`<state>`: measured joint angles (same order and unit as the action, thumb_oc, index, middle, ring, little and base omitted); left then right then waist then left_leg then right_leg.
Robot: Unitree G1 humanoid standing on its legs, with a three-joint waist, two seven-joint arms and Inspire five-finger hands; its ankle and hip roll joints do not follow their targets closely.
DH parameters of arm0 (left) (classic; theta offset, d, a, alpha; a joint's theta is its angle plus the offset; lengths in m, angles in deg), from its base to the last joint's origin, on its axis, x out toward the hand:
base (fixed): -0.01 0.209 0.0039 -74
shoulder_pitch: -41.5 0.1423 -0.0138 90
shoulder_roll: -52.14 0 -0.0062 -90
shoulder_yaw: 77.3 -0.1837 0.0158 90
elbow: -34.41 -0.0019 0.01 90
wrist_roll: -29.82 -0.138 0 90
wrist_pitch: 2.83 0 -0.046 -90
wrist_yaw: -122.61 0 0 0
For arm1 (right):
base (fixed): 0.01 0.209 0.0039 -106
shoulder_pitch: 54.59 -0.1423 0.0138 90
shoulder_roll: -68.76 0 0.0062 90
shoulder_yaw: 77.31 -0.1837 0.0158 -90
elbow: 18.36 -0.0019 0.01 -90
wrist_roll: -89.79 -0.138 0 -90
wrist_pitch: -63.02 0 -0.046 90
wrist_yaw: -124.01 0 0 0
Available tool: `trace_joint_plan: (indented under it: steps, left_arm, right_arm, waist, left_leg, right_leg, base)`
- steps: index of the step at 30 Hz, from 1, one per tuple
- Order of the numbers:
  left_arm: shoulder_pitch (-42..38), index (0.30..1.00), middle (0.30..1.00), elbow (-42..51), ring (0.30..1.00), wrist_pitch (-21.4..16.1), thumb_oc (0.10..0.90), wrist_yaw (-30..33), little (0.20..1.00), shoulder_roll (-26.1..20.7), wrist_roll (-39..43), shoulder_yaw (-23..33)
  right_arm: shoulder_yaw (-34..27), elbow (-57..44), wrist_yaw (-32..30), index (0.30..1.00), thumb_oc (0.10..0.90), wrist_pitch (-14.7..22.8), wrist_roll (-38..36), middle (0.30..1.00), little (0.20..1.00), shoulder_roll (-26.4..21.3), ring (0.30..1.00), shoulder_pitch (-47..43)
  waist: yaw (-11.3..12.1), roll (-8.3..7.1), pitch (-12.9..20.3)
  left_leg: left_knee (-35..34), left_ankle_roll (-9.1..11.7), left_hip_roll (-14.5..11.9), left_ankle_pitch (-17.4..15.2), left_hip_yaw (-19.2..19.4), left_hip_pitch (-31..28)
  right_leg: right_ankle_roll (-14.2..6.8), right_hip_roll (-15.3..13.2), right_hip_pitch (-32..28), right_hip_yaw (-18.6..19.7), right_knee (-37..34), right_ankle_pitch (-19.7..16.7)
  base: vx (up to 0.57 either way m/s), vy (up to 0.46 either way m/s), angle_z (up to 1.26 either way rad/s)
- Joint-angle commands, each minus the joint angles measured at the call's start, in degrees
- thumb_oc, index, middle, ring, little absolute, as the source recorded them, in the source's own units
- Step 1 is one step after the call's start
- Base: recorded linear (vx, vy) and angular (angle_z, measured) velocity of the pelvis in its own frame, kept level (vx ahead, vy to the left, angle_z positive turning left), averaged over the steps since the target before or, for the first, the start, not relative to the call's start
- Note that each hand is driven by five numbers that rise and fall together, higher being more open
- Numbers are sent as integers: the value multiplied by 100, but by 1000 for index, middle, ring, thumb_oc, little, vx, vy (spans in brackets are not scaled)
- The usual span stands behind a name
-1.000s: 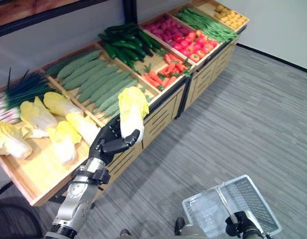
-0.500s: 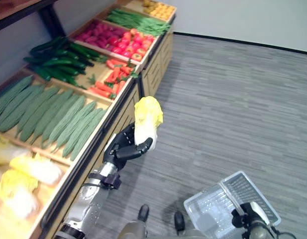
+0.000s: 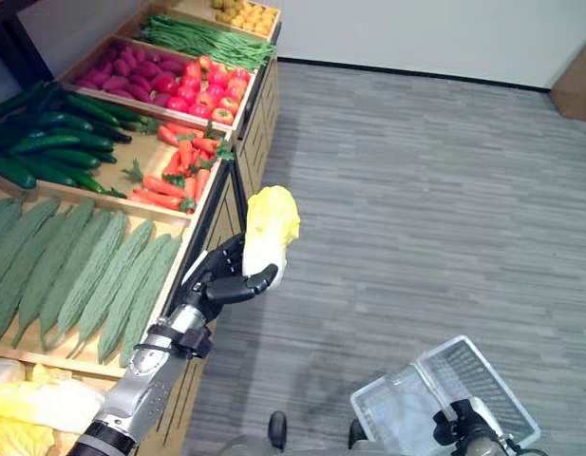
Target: Get the vegetables into the basket
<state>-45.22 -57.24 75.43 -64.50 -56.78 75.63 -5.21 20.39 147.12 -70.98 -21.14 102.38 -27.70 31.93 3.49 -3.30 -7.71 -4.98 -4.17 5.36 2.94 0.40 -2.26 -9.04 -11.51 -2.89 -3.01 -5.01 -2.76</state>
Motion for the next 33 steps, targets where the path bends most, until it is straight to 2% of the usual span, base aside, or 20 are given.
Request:
trace_joint_plan:
  steps: [1, 4, 9, 10, 13, 15, 18, 21, 26, 33]
  left_arm:
    - [-288, 300, 300, 1104, 300, -572, 400, -304, 300, 4, -82, 319]
    - [-329, 300, 300, 988, 300, -556, 400, -224, 300, -42, -275, 233]
    - [-484, 300, 300, 867, 300, -613, 400, 98, 300, -315, -1383, 14]
    - [-727, 300, 300, 898, 300, -669, 400, 146, 300, -564, -1847, -226]
    - [-1135, 300, 300, 947, 300, -779, 400, 182, 300, -945, -2399, -573]
    - [-2389, 300, 300, 742, 300, -999, 400, 118, 300, -1461, -2978, -1818]
    - [-3036, 300, 300, 527, 300, -1067, 400, 303, 300, -1466, -3558, -2461]
    - [-4039, 300, 300, 249, 300, -1169, 400, 392, 300, -1391, -4576, -3455]
    - [-4022, 300, 300, -208, 300, -1062, 400, 513, 300, -1107, -5014, -3495]
    - [-3827, 300, 300, -750, 300, -986, 400, 728, 300, -915, -5923, -3311]
  right_arm:
    - [-104, -58, -380, 300, 400, 105, -197, 300, 300, -872, 300, -309]
    - [-34, -345, -377, 300, 400, 169, -229, 300, 300, -1124, 300, -425]
    - [446, -1835, -378, 300, 400, 356, 66, 300, 300, -1694, 300, -853]
    - [670, -2206, -349, 300, 400, 432, 91, 300, 300, -1823, 300, -1096]
    - [857, -2587, -343, 300, 400, 506, 68, 300, 300, -1902, 300, -1384]
    - [1610, -3039, -231, 300, 400, 633, 275, 300, 300, -2193, 300, -2052]
    - [1957, -3166, -248, 300, 400, 637, 293, 300, 300, -2163, 300, -2593]
    - [2339, -3234, -262, 300, 400, 690, -12, 300, 300, -1771, 300, -3323]
    - [2232, -3526, -251, 300, 400, 750, -538, 300, 300, -1323, 300, -3437]
    - [2021, -4289, -96, 300, 400, 892, -1023, 300, 300, -1048, 300, -3137]
  waist:
    - [34, -67, 457]
    - [2, -36, 527]
    - [-45, 37, 599]
    - [-68, 59, 630]
    - [-92, 79, 628]
    - [-199, 96, 647]
    - [-233, 125, 622]
    - [-285, 173, 612]
    - [-311, 201, 614]
    - [-335, 194, 616]
  left_leg:
    - [135, 614, -609, -203, -404, 276]
    - [-2, 732, -698, -85, -447, 308]
    - [-2, 802, -825, -91, -380, 258]
    - [-2, 806, -837, -109, -346, 249]
    - [-2, 798, -842, -136, -295, 240]
    - [-2, 809, -848, -181, -206, 215]
    - [-2, 811, -848, -198, -174, 224]
    - [-2, 820, -866, -206, -137, 220]
    - [-2, 813, -882, -217, -118, 211]
    - [-2, 821, -902, -236, -107, 173]
  right_leg:
    - [-135, 142, 242, 17, 150, -119]
    - [-106, 196, 197, -100, 1, -101]
    - [-91, 285, 230, -42, 1, -79]
    - [-90, 293, 230, -23, 1, -78]
    - [-104, 292, 266, 44, 1, -102]
    - [-128, 290, 297, 128, 1, -118]
    - [-140, 290, 350, 179, 1, -141]
    - [-148, 300, 370, 228, 1, -130]
    - [-134, 300, 358, 241, 1, -111]
    - [-125, 311, 316, 226, 1, -61]
  base:
    - [12, -98, 2]
    - [-34, -138, 27]
    - [1, -68, -7]
    - [19, -15, -14]
    - [0, 2, -9]
    - [27, 12, -11]
    - [14, -1, -23]
    - [15, 4, -9]
    - [0, 0, 0]
    - [5, 1, 0]
